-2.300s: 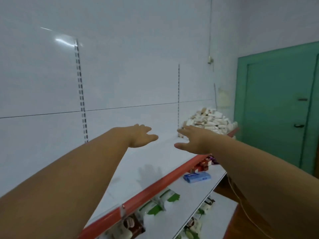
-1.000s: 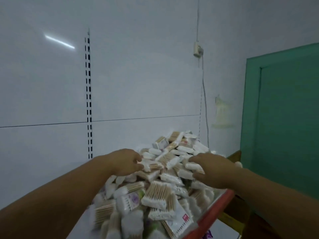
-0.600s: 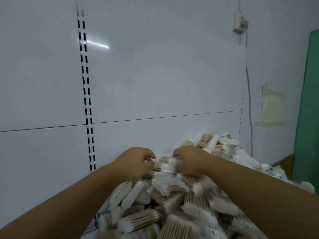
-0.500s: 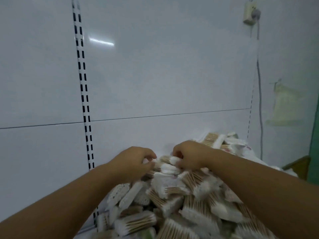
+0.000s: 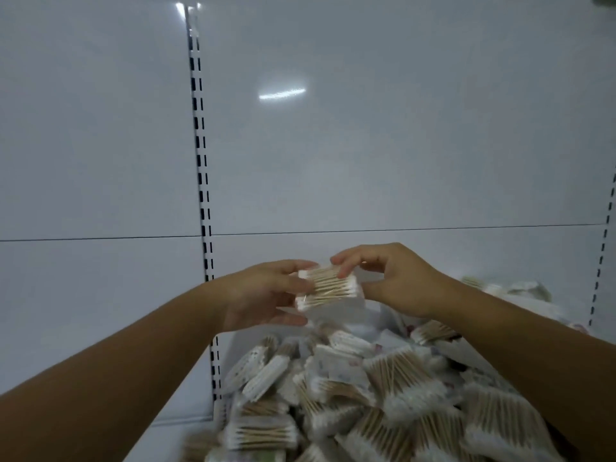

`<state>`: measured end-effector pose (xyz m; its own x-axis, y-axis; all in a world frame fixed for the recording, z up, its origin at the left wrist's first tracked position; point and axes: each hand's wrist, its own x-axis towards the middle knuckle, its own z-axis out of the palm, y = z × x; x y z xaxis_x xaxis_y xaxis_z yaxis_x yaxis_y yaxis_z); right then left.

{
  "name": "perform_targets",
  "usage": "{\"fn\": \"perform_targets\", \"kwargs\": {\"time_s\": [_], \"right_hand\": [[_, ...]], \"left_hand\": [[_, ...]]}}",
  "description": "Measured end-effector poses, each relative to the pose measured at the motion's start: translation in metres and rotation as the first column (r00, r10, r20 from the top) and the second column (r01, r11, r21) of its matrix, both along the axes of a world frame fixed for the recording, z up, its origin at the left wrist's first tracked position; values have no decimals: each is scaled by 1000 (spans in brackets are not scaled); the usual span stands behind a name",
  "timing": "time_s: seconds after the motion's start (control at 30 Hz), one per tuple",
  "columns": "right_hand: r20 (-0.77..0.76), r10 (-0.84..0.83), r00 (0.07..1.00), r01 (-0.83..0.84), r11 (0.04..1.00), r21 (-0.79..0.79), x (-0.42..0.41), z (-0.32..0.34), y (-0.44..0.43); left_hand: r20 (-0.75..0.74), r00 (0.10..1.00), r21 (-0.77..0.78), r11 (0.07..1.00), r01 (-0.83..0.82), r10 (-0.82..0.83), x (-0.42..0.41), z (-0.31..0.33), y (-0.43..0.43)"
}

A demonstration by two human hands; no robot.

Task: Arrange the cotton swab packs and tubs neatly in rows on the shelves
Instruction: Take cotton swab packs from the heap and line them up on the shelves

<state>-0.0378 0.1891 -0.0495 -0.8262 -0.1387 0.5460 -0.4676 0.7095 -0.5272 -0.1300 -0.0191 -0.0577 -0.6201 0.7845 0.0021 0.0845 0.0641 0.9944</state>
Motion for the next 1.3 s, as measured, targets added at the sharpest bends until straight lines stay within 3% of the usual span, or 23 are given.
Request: {"fn": "perform_targets", "kwargs": {"time_s": [0.13,0.23,0.3,0.37,0.4,0.47,0.6,0.67,0.73,0.8,0.87,0.97,1.07,1.1,1.17,1.23,1.3], "right_hand": [[155,61,986,-36,986,-160,-11,-4,-9],[229,-82,970,105,991,-88,-18,-3,-19],[268,-258,928,218,961,170,-18,-4,-16],[325,-417,849,191,815,547,-18,-12,-12],[346,-457,820,143,747,649,-19,-20,-10],[345,-451,823,125,736,666,-24,-33,-7],[332,-326,885,173,893,416,-23,-27,5],[344,-205,916,204,978,40,-16,-16,9],[313,-45,949,153,931,-330,-10,-7,4],[271,65,960,60,901,-430,-8,-3,-6],[233,78,969,8,937,-348,-10,-5,-19],[129,-94,987,120,970,-210,-18,-11,-32],[178,-175,968,212,954,-212,-24,-16,-28],[227,-206,952,242,959,-146,-25,-19,-24],[327,-302,896,263,952,159,-28,-24,-19],[401,-390,829,221,887,405,-32,-30,-23],[450,-427,784,186,854,486,-39,-34,-30]], "left_hand": [[-72,997,-35,999,29,-32,1,-3,-7],[-98,994,-61,996,-62,56,1,-5,-10],[-116,986,-41,991,-126,120,-1,-7,-17],[-76,985,0,987,-158,158,-3,-10,-25],[-37,987,22,987,-158,158,-4,-12,-29],[5,990,24,989,-143,143,-3,-15,-35],[30,989,0,990,-144,144,-7,-17,-40],[43,984,11,985,-172,172,-11,-16,-40],[51,982,14,983,-181,180,-12,-14,-36],[69,987,27,989,-146,144,-7,-15,-28],[81,993,48,995,-88,84,0,-16,-18],[54,998,87,995,-40,35,4,-21,-6],[5,994,97,990,-107,107,0,-23,-9],[-8,990,99,985,-140,141,-3,-24,-13],[-21,980,91,977,-193,196,-7,-25,-21],[-30,969,64,968,-242,244,-10,-27,-30],[-30,957,53,956,-288,290,-11,-32,-37]]}}
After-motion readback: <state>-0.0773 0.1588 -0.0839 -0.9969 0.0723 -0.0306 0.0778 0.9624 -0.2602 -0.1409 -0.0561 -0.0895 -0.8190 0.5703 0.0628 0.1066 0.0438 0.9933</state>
